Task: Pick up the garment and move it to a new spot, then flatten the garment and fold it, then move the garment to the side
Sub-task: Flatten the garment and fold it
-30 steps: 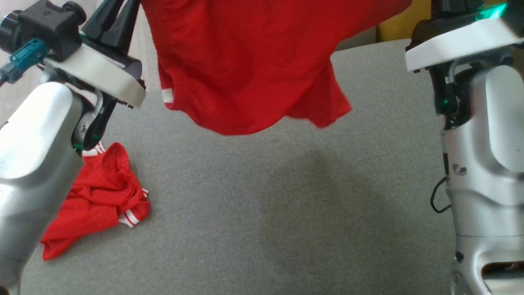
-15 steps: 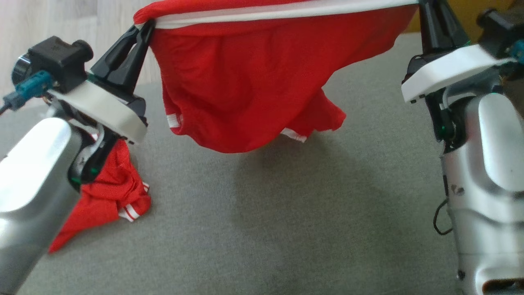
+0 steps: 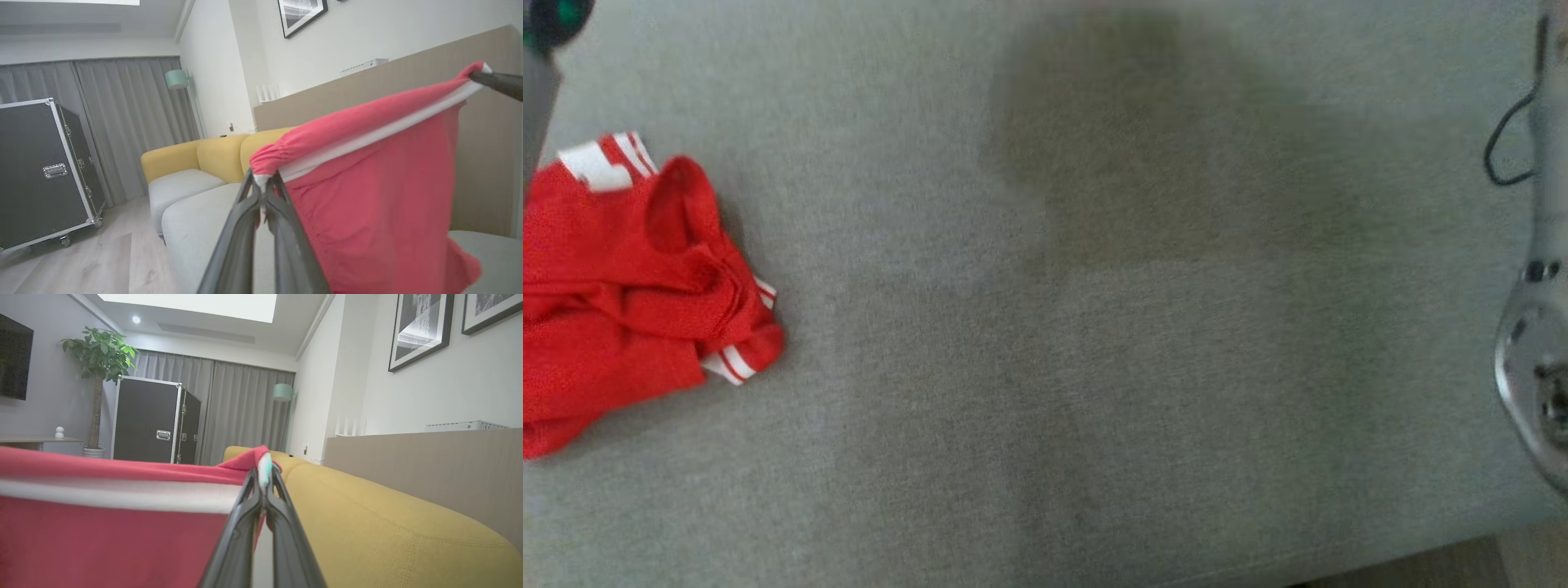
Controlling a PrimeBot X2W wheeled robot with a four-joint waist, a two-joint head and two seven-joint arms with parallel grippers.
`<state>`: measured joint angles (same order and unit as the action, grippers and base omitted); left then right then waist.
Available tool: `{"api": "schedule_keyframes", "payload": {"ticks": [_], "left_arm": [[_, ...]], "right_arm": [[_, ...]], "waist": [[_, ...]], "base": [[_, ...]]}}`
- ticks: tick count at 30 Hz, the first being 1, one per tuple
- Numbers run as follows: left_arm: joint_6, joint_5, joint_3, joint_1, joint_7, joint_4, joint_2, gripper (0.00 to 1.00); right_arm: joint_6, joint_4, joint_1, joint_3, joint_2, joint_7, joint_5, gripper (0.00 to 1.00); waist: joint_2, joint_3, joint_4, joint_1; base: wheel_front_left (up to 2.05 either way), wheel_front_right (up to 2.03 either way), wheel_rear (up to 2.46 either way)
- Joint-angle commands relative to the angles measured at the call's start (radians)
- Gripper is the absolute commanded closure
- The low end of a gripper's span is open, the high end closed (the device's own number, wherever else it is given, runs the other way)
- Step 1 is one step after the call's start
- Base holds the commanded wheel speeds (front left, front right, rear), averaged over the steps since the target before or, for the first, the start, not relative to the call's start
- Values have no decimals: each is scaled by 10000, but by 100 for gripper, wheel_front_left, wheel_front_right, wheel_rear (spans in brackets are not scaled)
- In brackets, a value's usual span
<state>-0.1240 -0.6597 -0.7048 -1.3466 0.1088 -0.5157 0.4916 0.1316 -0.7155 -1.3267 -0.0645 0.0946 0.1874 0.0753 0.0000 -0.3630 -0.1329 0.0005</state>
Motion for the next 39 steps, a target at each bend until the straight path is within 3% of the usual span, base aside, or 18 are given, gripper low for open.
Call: {"api": "schedule_keyframes", "payload": {"ticks": [1,9,18,22,28,39], "left_arm": [[55,71,533,-399,143,-63,503,100],[-60,-7,-678,-502,1228,-1299,-194,100],[-65,-1200,-3109,1722,1503,-696,539,100],[-66,-1516,-3777,2619,1520,-266,981,100],[-66,-1654,-4589,3797,1526,394,1488,100],[161,-1647,-5115,5456,1500,1276,1522,100]], "right_arm": [[-9,141,-194,-187,-78,114,111,100],[-9,-1831,22,-603,-299,642,1183,100],[-9,-4486,1472,393,228,573,1562,100],[-9,-5361,1828,1537,381,501,1319,100],[-9,-5719,2701,3838,660,59,670,100],[-9,-5289,4267,7162,1547,-1268,-2610,100]], "waist": [[0,-458,124,-5],[0,-693,217,-5],[0,-274,339,-5],[0,218,323,-5],[0,987,193,-5],[0,2094,-157,-5]], "base": [[0,0,0],[0,0,0],[0,0,0],[0,0,0],[0,0,0],[0,0,0]]}}
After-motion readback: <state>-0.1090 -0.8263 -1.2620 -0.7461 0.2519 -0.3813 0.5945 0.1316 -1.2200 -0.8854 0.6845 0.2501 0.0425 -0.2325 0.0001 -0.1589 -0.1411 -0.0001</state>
